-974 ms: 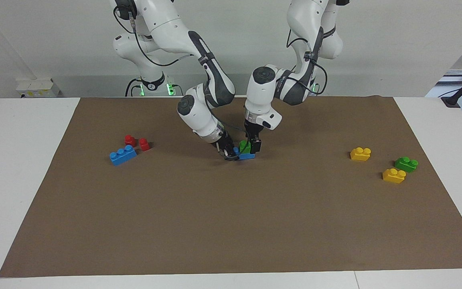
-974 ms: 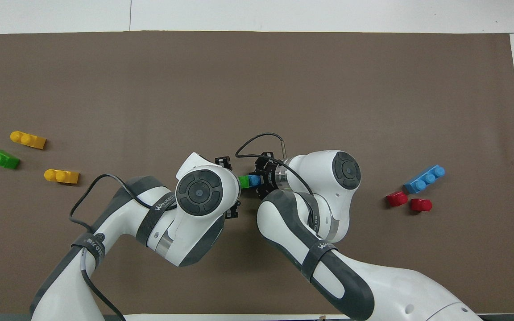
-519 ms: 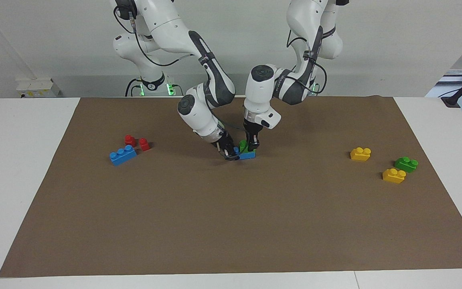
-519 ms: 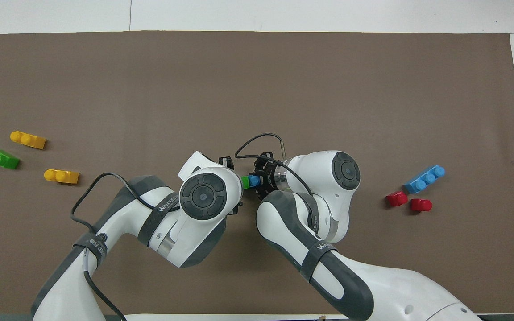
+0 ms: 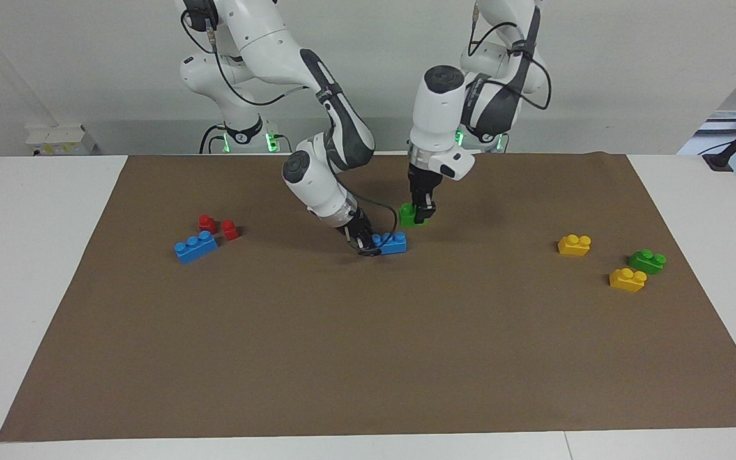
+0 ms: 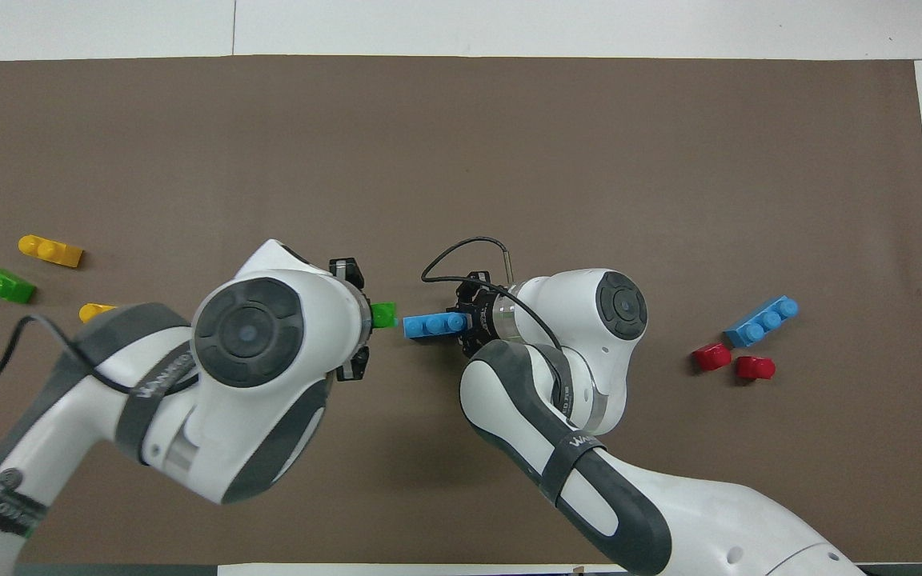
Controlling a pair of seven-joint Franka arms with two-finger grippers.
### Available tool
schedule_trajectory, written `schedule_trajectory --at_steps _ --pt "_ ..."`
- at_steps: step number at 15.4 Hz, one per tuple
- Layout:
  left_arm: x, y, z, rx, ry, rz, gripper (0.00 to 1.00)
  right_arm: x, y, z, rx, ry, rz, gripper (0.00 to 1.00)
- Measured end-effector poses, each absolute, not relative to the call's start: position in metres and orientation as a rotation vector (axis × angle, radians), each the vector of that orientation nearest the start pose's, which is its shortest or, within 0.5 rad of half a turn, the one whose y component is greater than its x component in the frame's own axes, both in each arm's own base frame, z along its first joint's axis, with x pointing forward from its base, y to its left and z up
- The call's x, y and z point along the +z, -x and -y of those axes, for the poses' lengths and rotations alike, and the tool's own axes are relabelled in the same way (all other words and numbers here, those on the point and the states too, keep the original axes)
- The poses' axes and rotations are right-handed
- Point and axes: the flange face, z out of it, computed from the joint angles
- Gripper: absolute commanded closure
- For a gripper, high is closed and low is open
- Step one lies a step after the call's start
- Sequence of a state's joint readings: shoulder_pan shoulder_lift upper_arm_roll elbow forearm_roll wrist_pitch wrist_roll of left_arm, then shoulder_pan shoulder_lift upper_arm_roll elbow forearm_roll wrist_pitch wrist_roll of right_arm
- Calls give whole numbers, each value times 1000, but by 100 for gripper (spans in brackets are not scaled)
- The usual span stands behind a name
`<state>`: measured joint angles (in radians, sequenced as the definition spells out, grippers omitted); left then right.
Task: Remove green block with left arm and hold with right
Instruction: 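Pull the green brick with the left gripper while the right gripper pulls the blue brick, then carry the green brick toward the yellow bricks while the right gripper carries the blue brick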
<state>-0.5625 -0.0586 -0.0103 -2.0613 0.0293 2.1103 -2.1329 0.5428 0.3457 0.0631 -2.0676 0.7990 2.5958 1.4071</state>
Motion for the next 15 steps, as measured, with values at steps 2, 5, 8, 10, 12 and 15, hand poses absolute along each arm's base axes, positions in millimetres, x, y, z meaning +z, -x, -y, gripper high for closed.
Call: schedule_trajectory --at_steps 2,5,8,10,12,15 --pt "495 -472 246 -54 2407 2151 100 287 -513 -327 443 2000 -1804 100" --pt "509 -499 172 -18 2542 1967 100 337 -559 -276 429 2113 -1726 100" --pt "504 -521 106 -17 2622 1855 100 409 -610 -148 408 2237 -1633 100" --pt "490 -535 67 -25 2652 1809 100 428 -621 -54 410 2240 -1608 100" --pt "469 -552 35 -41 2673 1780 100 417 -618 17 431 2221 -1624 100" --pt "439 -582 -4 -50 2687 1750 100 370 -603 69 497 2237 -1597 100"
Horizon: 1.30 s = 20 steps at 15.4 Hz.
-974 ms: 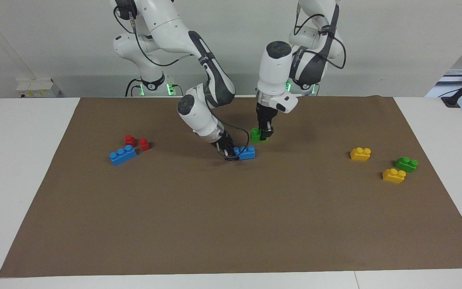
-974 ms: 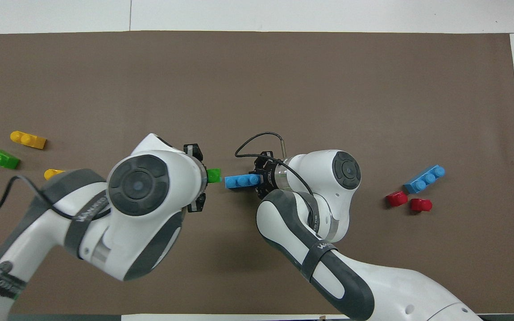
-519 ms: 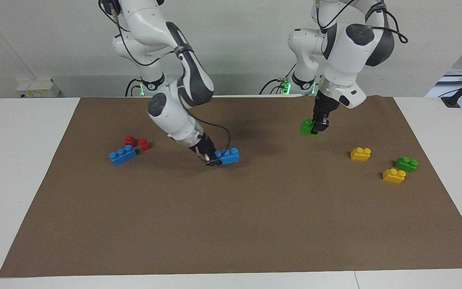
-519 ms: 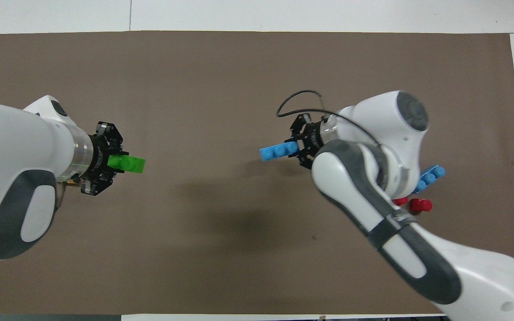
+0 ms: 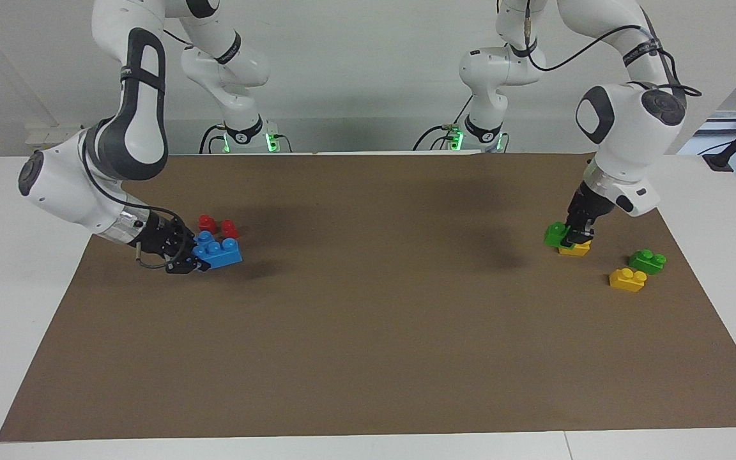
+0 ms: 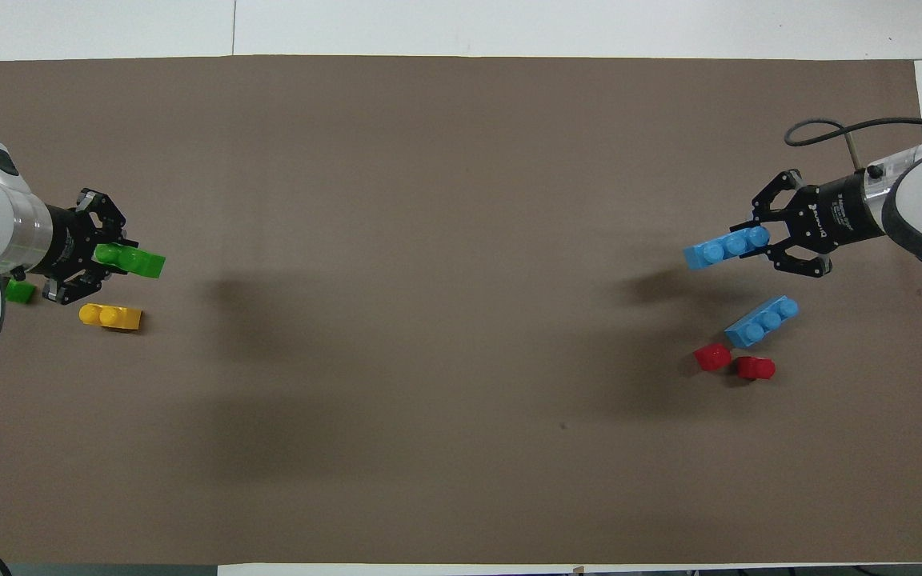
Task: Remove green block with left arm and hold with right
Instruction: 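Carry the green brick toward the yellow bricks while the right gripper carries the blue brick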
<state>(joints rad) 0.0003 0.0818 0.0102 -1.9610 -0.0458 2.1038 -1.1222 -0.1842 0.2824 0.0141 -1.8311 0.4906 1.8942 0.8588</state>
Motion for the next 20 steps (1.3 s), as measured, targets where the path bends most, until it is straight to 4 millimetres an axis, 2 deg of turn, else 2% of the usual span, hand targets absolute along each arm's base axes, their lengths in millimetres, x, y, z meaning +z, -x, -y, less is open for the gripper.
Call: schedule_trajectory --at_steps 2,4,9,13,15,16,17,18,19,20 --pt "419 -602 -17 -71 2701 1735 100 334 -598 78 538 2246 -1592 100" --pt "399 -616 -26 -86 2718 1712 100 313 -597 72 545 2245 -1602 100" --pt "352 -643 -33 -105 2738 1680 100 299 -597 46 527 2233 -1594 100" --pt "320 -656 -34 -144 2746 1683 100 281 -588 47 507 2229 -1629 100" --pt "317 -657 -36 -154 2749 1682 96 276 -584 48 499 2222 -1642 100" --pt "318 -657 -36 -161 2750 1683 1 276 -584 47 497 2222 -1642 74" --pt "318 -658 -37 -175 2754 1683 0 276 -584 47 493 2223 -1641 40" --pt "317 -659 -37 -184 2757 1683 0 277 -584 45 489 2226 -1639 21" --pt "316 -659 -38 -190 2759 1682 0 277 -584 43 484 2229 -1636 9" --pt "314 -660 -38 -192 2759 1681 0 277 -585 40 479 2233 -1633 5"
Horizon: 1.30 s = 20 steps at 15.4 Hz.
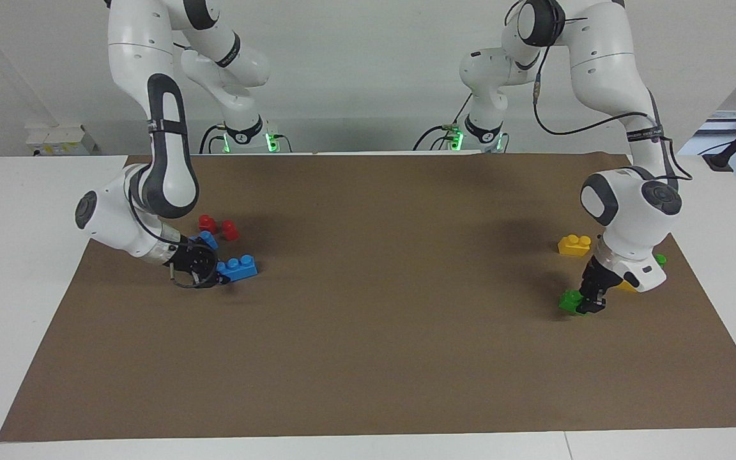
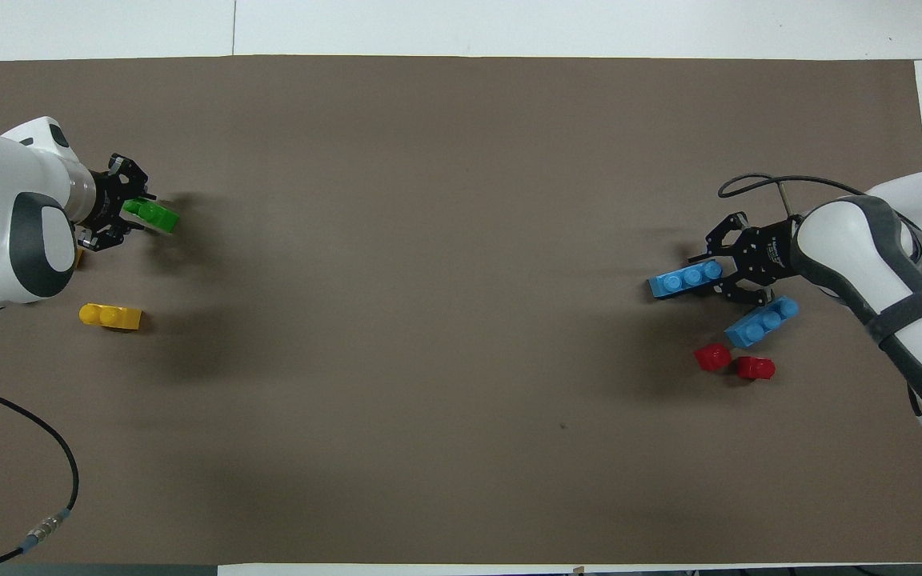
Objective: Remove green block with left arm and hold with right
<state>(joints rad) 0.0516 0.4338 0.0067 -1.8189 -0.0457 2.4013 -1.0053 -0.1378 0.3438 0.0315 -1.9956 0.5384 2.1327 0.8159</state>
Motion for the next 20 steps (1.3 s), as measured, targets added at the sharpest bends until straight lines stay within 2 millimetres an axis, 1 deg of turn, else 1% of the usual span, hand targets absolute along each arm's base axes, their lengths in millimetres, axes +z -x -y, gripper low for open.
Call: schedule_trajectory --at_steps 1,3,5,7,9,12,14,17,19,20 --pt "314 -660 -38 -192 2760 1679 0 279 -586 38 471 2238 -1627 1" --pt "316 -661 -39 -200 2773 1659 0 289 -592 33 443 2256 -1602 1" --pt "323 -664 -41 -217 2789 1637 0 311 -600 29 397 2336 -1537 1" --pt "341 -667 -43 -222 2820 1580 0 344 -606 29 316 2477 -1418 0" --pt "373 -666 -43 -216 2874 1468 0 383 -605 26 245 2594 -1280 0" --pt "431 -652 -40 -220 2959 1276 0 442 -595 12 172 2776 -1010 0" --pt "466 -639 -33 -215 3020 1106 0 486 -586 3 133 2897 -775 0" --pt "511 -617 -19 -213 3087 826 0 551 -567 -6 37 3045 -429 0" --pt "541 -599 -11 -202 3124 617 0 585 -552 -6 9 3095 -232 0" --pt "555 -588 -9 -187 3138 507 0 598 -546 -4 13 3112 -174 0"
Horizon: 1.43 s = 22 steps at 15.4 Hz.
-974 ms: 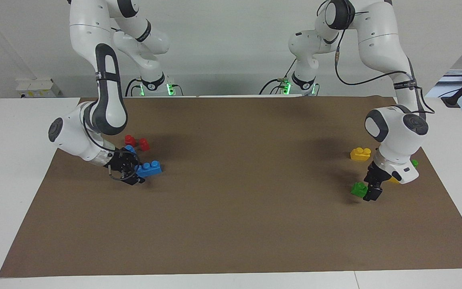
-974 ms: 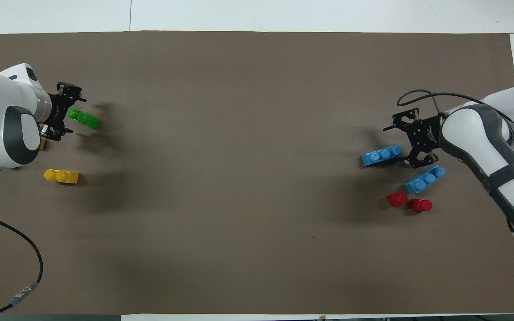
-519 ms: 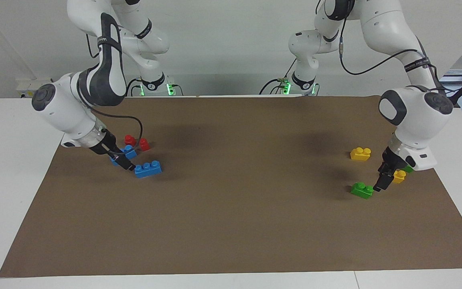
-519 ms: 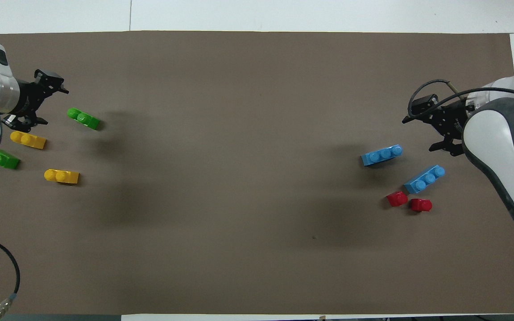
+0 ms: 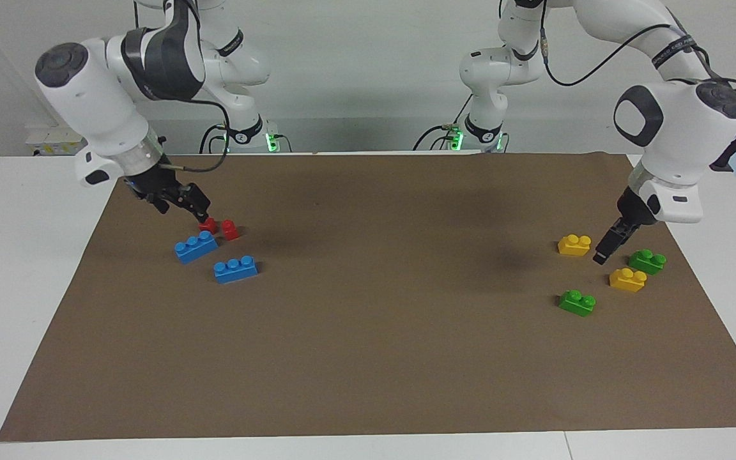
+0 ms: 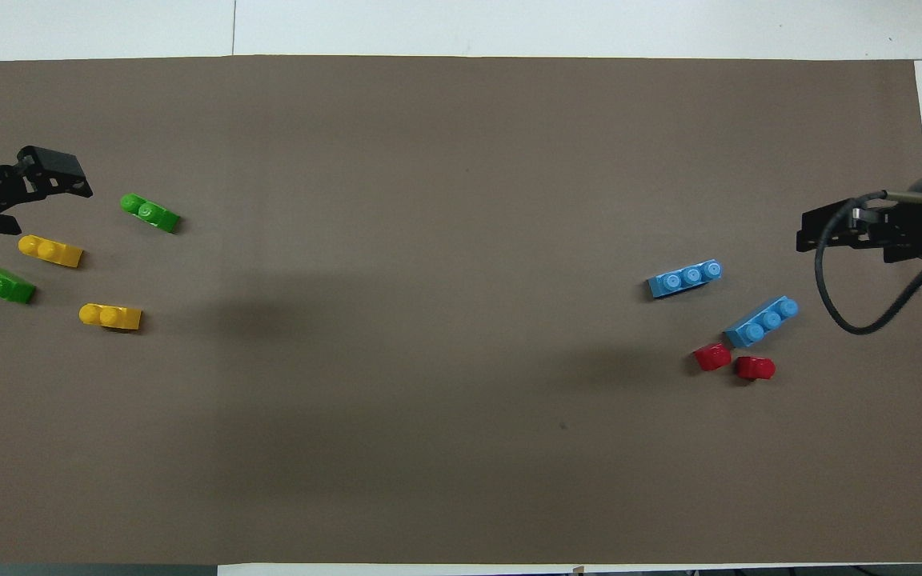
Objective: Remove green block with left arm and hold with right
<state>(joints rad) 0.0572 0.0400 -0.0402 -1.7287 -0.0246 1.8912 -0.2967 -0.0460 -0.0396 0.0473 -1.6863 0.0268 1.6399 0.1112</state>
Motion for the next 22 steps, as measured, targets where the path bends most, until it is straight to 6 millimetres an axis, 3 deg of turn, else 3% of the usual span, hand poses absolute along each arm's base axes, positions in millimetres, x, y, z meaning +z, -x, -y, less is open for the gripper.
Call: schedule_trajectory --at_steps 3,6,11,22 --pt "597 -552 -7 -130 3156 252 0 622 -540 0 44 3135 -120 0" --pt "618 -524 -4 -63 3159 129 0 620 -543 3 70 3134 -128 1" --pt "618 -508 8 43 3158 36 0 613 -546 7 88 3133 -139 1" --pt "617 -507 13 55 3158 -8 0 614 -546 7 86 3133 -139 1"
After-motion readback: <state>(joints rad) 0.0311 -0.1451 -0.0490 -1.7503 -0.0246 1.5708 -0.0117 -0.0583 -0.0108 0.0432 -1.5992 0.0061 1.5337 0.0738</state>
